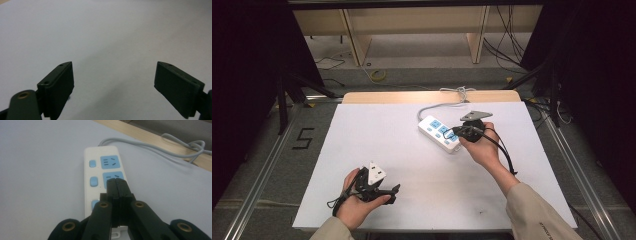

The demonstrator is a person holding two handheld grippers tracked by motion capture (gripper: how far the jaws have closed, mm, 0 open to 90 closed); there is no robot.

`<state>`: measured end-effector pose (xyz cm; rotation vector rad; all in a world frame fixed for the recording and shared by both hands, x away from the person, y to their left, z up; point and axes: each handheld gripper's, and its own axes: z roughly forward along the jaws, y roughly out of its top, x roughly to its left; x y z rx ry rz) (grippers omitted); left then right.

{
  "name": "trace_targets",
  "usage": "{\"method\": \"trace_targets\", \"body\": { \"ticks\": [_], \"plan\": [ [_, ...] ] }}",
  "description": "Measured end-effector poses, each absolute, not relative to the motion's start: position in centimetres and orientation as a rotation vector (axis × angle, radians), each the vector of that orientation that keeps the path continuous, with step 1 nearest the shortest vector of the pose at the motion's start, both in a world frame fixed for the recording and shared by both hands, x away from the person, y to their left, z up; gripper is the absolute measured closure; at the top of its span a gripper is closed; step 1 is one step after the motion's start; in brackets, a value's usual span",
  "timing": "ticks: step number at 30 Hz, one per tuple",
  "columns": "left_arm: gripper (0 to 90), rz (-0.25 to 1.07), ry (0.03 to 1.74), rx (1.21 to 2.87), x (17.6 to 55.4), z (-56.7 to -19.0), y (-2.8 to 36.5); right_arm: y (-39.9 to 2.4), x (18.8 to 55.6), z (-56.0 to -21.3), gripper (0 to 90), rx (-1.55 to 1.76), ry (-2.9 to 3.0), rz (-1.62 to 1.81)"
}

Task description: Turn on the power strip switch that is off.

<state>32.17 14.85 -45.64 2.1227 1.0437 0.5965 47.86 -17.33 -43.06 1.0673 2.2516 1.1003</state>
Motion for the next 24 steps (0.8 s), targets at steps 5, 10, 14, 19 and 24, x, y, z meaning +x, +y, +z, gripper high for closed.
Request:
{"method": "trace_targets", "body": {
  "ticks": [5,10,14,19,24],
  "plan": [
    [15.6,0.596,1.044,2.119,32.2,-45.7,14.8,-17.1,48.2,-43.1,90.0,1.079,2.253,1.090],
    [15.6,0.593,1.043,2.124,32.2,-45.6,14.8,-17.0,48.5,-43.3,90.0,1.082,2.254,1.085],
    [15.6,0.593,1.042,2.125,32.2,-45.6,14.8,-16.8,48.8,-43.3,90.0,1.088,2.260,1.074],
    [15.6,0.592,1.042,2.124,32.2,-45.6,14.8,-16.6,49.0,-43.4,90.0,1.086,2.265,1.070],
    [15.6,0.591,1.041,2.125,32.2,-45.7,14.8,-16.3,49.3,-43.5,90.0,1.089,2.272,1.063]
  ]
}}
